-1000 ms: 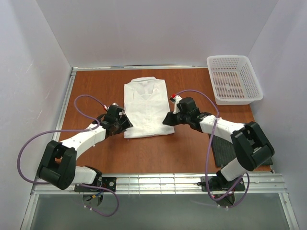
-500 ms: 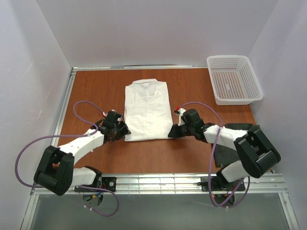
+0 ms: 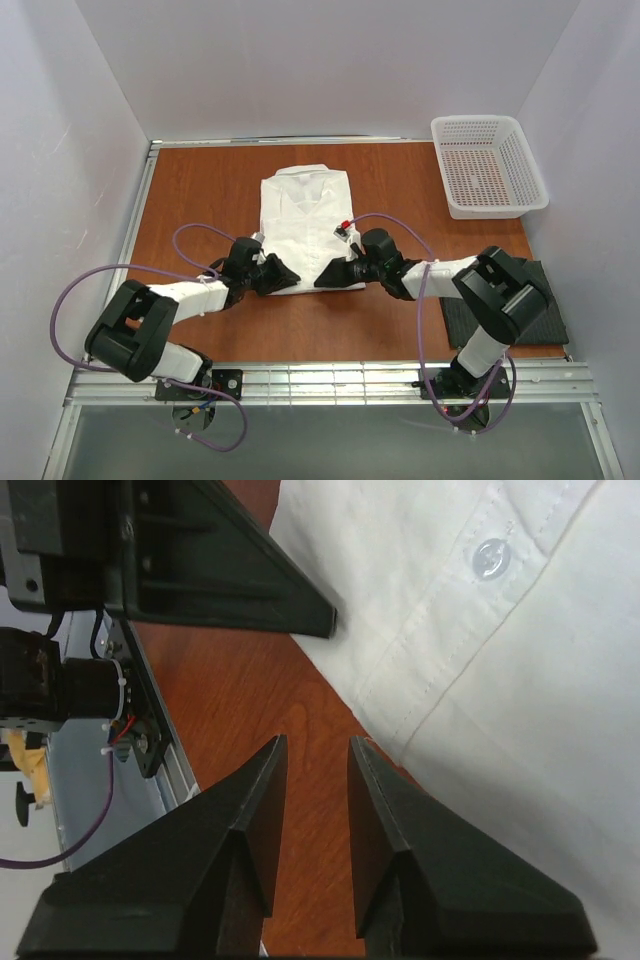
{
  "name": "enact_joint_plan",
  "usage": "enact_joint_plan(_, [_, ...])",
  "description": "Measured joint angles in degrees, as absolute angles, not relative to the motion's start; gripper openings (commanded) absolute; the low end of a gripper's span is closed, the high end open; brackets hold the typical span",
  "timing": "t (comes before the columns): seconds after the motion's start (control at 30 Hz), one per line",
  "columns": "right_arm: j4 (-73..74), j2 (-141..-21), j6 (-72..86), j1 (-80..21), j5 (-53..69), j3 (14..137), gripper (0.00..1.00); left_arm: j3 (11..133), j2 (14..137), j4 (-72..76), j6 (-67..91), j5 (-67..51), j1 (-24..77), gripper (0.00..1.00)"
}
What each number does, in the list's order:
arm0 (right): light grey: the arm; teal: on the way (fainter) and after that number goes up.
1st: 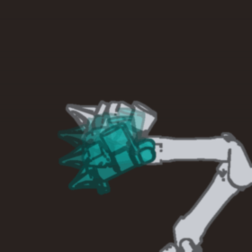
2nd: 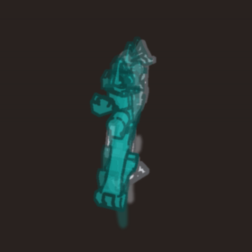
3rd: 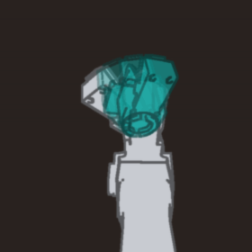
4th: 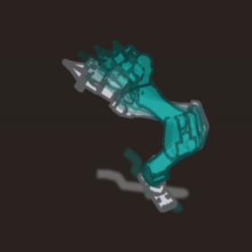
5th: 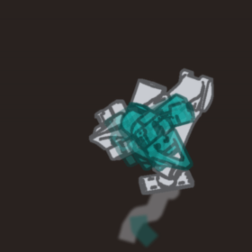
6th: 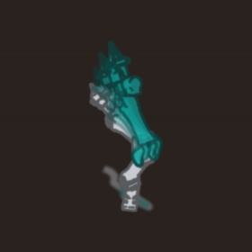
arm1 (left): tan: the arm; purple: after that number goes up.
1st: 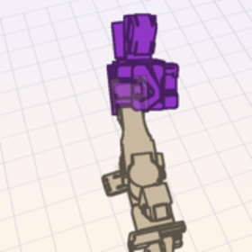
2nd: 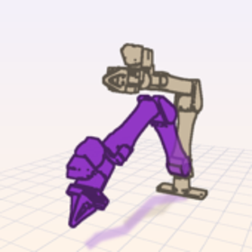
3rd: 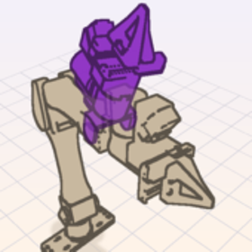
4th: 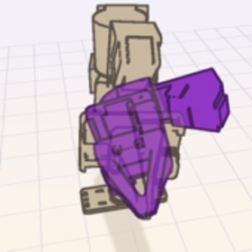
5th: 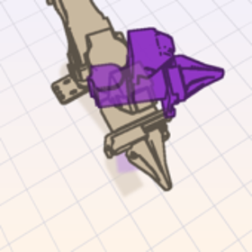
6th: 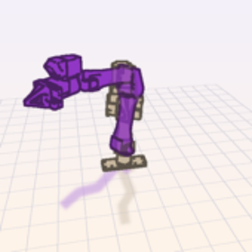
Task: Fold and stack the long sleeve shirts
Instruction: Fold the shirt
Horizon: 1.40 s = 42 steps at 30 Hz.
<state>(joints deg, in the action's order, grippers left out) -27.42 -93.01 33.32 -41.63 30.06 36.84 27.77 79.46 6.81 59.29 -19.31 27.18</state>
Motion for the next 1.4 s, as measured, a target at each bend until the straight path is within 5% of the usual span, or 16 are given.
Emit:
enact_joint_plan(0.2, [-40.0,-100.2,37.6,-41.8,30.9,32.2,0.2,23.5,82.3,13.4,61.7,-19.8,28.3,0.08])
enact_joint_plan(0.73, [-81.4,-109.6,51.3,-27.6,39.3,11.2,0.17,16.4,74.0,12.2,63.8,-14.3,26.8,0.1])
enact_joint_plan(1.1, [-64.2,-95.0,47.2,-33.8,37.7,18.8,0.17,18.2,72.2,6.6,60.4,-12.6,26.8,0.1])
enact_joint_plan(1.4, [-58.0,-105.5,45.3,-39.9,35.8,33.5,0.17,18.4,72.3,6.4,59.9,-12.4,26.8,0.1])
